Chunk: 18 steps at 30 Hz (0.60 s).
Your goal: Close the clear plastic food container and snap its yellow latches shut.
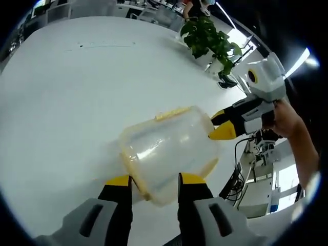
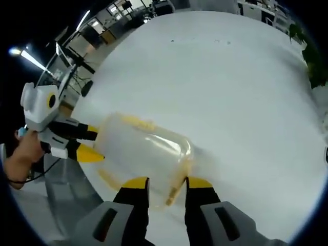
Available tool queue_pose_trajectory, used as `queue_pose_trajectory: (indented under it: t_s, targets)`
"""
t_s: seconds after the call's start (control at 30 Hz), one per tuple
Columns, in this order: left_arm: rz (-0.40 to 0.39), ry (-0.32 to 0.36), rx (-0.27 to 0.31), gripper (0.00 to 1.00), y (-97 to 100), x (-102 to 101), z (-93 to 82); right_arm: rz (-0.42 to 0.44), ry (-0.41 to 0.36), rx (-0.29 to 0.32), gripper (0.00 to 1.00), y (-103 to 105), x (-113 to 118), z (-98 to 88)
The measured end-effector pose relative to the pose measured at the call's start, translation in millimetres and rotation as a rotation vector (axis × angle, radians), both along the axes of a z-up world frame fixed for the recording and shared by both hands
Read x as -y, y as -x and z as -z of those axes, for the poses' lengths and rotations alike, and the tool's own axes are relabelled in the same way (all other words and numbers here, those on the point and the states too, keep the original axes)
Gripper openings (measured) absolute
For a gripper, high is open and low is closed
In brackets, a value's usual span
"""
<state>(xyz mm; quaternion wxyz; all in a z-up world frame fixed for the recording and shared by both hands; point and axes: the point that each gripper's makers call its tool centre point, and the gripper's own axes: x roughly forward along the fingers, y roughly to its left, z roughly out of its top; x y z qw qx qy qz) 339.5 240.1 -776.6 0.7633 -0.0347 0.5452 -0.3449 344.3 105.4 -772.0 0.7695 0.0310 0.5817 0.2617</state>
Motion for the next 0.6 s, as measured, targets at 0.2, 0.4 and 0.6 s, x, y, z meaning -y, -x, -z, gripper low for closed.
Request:
queue_pose_trajectory:
  t_s: [0.2, 0.4, 0.6]
  targets:
    - [0.018, 0.000, -0.002, 0.32, -4.9, -5, -0.3, 0.035, 0.002, 0.004, 0.24, 0, -2, -0.3]
    - [0.030, 0.005, 0.004, 0.32, -6.8, -7, -0.5, 0.067, 0.005, 0.004, 0.25, 0, -4, -0.2]
    - [0.007, 0.018, 0.018, 0.34, -12.6, -8, -1.8, 0.070, 0.030, 0.025, 0.26, -4, -5, -1.8]
